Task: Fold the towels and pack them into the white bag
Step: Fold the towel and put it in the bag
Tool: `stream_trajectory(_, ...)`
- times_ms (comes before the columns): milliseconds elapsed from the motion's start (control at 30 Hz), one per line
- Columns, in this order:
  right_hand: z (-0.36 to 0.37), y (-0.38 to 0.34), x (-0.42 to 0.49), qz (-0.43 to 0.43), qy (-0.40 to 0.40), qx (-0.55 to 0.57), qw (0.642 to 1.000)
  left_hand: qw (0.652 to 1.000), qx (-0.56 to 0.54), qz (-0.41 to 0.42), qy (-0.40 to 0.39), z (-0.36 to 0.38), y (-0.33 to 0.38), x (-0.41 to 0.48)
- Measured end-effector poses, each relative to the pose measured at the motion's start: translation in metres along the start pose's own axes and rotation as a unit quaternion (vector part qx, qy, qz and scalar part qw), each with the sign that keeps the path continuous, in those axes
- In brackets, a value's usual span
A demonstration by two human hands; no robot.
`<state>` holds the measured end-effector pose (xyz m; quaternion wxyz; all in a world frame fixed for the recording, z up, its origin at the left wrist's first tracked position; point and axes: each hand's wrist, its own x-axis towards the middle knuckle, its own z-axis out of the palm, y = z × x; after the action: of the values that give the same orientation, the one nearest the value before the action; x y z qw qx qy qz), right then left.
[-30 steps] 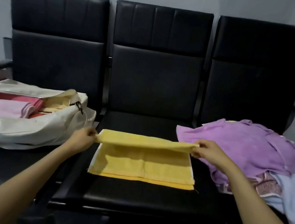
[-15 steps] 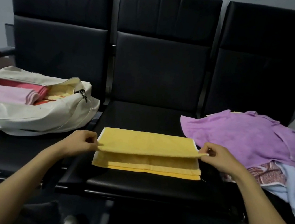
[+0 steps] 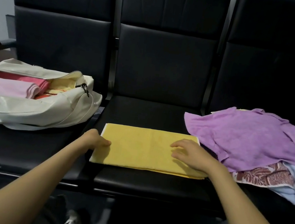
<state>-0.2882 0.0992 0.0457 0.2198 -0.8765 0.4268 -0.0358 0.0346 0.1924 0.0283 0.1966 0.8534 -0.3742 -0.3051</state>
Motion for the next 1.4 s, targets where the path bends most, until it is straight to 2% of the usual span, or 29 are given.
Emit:
stream_trajectory(100, 0.015, -0.022, 0.015, -0.058, -0.043, -0.015, 0.997, 0.993, -0.104, -0.033, -0.045, -0.005, 0.010, 0.002)
stream_trajectory(233, 0.032, -0.043, 0.033, -0.088, -0.125, -0.119, 0.981, 0.955, -0.256, -0.063, -0.138, -0.021, 0.018, -0.002)
stream_trajectory(367, 0.050, -0.063, 0.045, -0.097, -0.156, -0.155, 0.971, 0.917, -0.371, 0.013, -0.147, -0.035, 0.026, -0.011)
stream_trajectory(467, 0.067, -0.078, 0.051, -0.109, -0.145, -0.144, 0.973, 0.891, -0.421, 0.072, -0.153, -0.035, 0.040, -0.018)
stream_trajectory(567, 0.064, -0.078, 0.056, -0.113, -0.124, -0.086, 0.982, 0.878, -0.416, 0.146, -0.187, -0.020, 0.060, -0.031)
stream_trajectory(667, 0.044, -0.062, 0.056, -0.040, -0.080, 0.005, 0.996, 0.860, -0.433, 0.176, -0.205, 0.003, 0.080, -0.040)
stream_trajectory(733, 0.031, -0.047, 0.054, 0.025, -0.004, 0.112, 0.993, 0.858, -0.436, 0.179, -0.204, 0.018, 0.092, -0.046)
stream_trajectory(767, 0.025, -0.040, 0.052, 0.063, 0.032, 0.216, 0.974, 0.859, -0.433, 0.180, -0.205, 0.026, 0.097, -0.047)
stream_trajectory(833, 0.013, -0.032, 0.047, 0.133, 0.064, 0.430, 0.890, 0.865, -0.416, 0.179, -0.214, 0.041, 0.104, -0.049)
stream_trajectory(867, 0.007, -0.028, 0.043, 0.154, 0.062, 0.497, 0.851, 0.869, -0.405, 0.176, -0.223, 0.047, 0.107, -0.050)
stream_trajectory(933, 0.000, -0.021, 0.038, 0.169, 0.043, 0.568, 0.805, 0.871, -0.388, 0.169, -0.248, 0.059, 0.113, -0.053)
stream_trajectory(1000, -0.002, -0.016, 0.036, 0.182, 0.028, 0.595, 0.783, 0.872, -0.375, 0.158, -0.273, 0.067, 0.117, -0.057)
stream_trajectory(1100, -0.001, -0.011, 0.034, 0.189, 0.022, 0.584, 0.789, 0.871, -0.373, 0.122, -0.295, 0.072, 0.118, -0.055)
stream_trajectory(1200, 0.002, -0.011, 0.033, 0.179, 0.047, 0.518, 0.835, 0.875, -0.376, 0.109, -0.284, 0.070, 0.116, -0.050)
stream_trajectory(1267, 0.001, -0.010, 0.035, 0.189, 0.091, 0.457, 0.864, 0.887, -0.397, 0.095, -0.217, 0.063, 0.115, -0.043)
stream_trajectory(1333, -0.002, -0.003, 0.039, 0.212, 0.136, 0.424, 0.870, 0.907, -0.390, 0.103, -0.124, 0.055, 0.110, -0.032)
stream_trajectory(1400, -0.002, 0.004, 0.040, 0.233, 0.147, 0.409, 0.870, 0.943, -0.304, 0.125, -0.040, 0.050, 0.100, -0.019)
